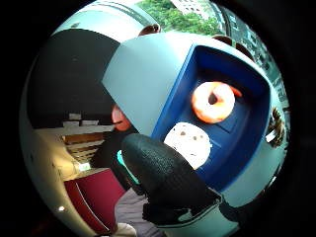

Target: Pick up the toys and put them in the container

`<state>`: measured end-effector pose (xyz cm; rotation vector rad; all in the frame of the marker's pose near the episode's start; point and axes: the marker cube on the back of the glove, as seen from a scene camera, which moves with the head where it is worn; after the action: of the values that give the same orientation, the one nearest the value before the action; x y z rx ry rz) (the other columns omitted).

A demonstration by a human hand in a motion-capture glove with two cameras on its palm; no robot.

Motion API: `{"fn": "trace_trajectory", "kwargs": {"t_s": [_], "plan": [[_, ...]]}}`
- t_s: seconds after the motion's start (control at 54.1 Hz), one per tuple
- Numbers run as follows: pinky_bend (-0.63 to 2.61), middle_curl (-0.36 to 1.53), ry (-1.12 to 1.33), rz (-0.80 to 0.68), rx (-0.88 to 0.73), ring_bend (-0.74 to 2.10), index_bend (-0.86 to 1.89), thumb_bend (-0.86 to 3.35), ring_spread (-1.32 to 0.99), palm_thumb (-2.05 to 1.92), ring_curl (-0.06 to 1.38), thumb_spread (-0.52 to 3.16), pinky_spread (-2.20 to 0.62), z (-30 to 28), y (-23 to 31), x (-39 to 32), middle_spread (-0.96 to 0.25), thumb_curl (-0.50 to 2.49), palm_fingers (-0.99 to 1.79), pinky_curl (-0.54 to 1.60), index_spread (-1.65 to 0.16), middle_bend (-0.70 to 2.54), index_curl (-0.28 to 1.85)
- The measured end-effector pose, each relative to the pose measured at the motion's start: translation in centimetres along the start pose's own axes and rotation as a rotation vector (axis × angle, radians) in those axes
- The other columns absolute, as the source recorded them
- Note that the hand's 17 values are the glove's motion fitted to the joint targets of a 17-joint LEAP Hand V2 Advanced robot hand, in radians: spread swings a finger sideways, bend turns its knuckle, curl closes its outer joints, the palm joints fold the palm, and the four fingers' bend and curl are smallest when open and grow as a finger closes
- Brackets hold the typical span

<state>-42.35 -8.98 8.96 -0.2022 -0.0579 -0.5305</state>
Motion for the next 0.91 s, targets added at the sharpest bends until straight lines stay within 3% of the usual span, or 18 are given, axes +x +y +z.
{"fn": "trace_trajectory", "kwargs": {"t_s": [0.129, 0.407, 0.48, 0.573, 0.721, 0.776, 0.85, 0.905], "plan": [[0.96, 0.48, 0.115, 0.098, 0.11, 0.62, 0.11, -0.12, -0.03, -0.17, 0.3, 1.07, 0.01, -0.4, 1.5, 6.3, -0.03, 0.29, -0.27, 0.42, -0.22, 0.15, 0.45], [0.81, 0.41, -0.08, 0.221, 0.113, 0.57, 0.14, -0.08, -0.02, -0.13, 0.28, 1.18, 0.03, 2.2, 4.4, 15.1, -0.05, 0.21, -0.12, 0.35, -0.22, 0.16, 0.4], [0.8, 0.39, 0.024, 0.222, 0.072, 0.56, 0.14, -0.09, -0.02, -0.13, 0.28, 1.18, 0.03, 4.1, 5.0, 19.4, -0.05, 0.2, -0.11, 0.35, -0.22, 0.16, 0.39], [0.79, 0.38, -0.082, 0.383, -0.008, 0.53, 0.13, -0.08, -0.01, -0.12, 0.27, 1.19, 0.03, 6.5, 4.4, 22.0, -0.05, 0.19, -0.15, 0.35, -0.23, 0.15, 0.37], [0.77, 0.34, -0.07, 0.496, -0.22, 0.47, 0.13, -0.08, 0.0, -0.12, 0.26, 1.2, 0.03, 12.9, 4.1, 25.6, -0.05, 0.17, -0.15, 0.34, -0.25, 0.14, 0.35], [0.76, 0.32, -0.101, 0.488, -0.245, 0.41, 0.12, -0.08, 0.01, -0.12, 0.25, 1.16, 0.04, 16.1, 4.1, 26.2, -0.06, 0.18, -0.24, 0.34, -0.26, 0.12, 0.33], [0.79, 0.3, -0.209, 0.438, -0.139, 0.38, 0.1, -0.08, 0.02, -0.12, 0.24, 1.1, 0.05, 17.6, 4.0, 27.2, -0.07, 0.18, -0.23, 0.35, -0.27, 0.11, 0.31], [0.81, 0.3, -0.199, 0.406, -0.086, 0.37, 0.21, -0.05, 0.02, -0.06, 0.24, 1.1, 0.05, 17.7, 3.7, 27.8, -0.07, 0.19, -0.05, 0.35, -0.27, 0.14, 0.33]]}}
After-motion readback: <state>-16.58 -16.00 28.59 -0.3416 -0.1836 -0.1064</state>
